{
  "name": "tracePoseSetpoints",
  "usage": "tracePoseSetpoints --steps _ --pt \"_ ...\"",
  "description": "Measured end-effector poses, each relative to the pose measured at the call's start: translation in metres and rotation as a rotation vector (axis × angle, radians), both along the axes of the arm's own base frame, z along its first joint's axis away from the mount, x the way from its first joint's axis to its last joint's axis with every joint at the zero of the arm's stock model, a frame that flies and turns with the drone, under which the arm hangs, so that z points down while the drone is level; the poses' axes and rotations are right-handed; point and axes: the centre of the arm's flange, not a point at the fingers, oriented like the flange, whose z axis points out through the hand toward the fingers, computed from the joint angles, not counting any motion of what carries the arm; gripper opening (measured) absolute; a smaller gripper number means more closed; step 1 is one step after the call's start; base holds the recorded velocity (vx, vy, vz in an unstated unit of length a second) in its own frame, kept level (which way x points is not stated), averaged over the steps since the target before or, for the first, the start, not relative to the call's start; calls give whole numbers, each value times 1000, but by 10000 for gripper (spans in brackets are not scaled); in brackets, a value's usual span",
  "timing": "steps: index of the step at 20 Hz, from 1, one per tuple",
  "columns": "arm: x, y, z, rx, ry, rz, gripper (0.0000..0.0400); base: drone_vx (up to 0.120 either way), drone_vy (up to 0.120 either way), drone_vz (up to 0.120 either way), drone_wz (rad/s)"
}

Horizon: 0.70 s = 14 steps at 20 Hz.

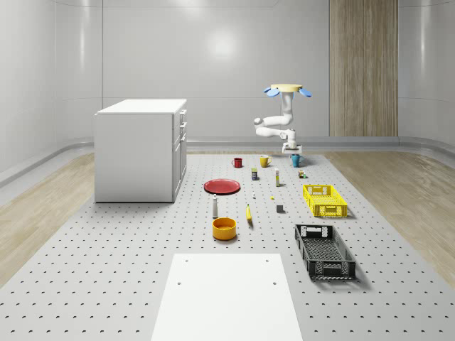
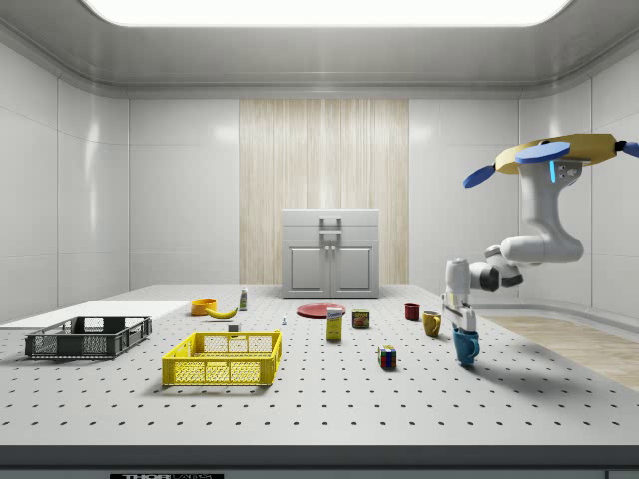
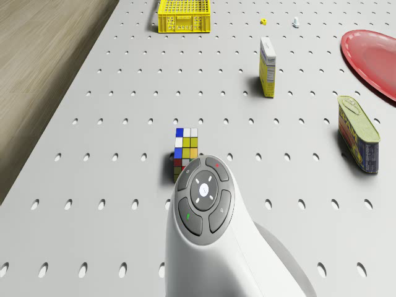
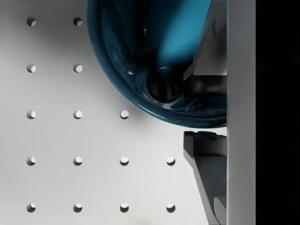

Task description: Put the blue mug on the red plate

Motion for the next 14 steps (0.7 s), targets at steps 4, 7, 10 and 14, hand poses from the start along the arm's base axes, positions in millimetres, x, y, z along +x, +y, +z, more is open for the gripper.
tracePoseSetpoints --steps 4,7,10,14 --pt "0 0 -9 0 0 0 101 120 -120 120 0" --pt "0 0 -12 0 0 0 100 120 -120 120 0" --pt "0 0 -14 0 0 0 100 120 -120 120 0" --pt "0 0 -15 0 0 0 100 120 -120 120 0"
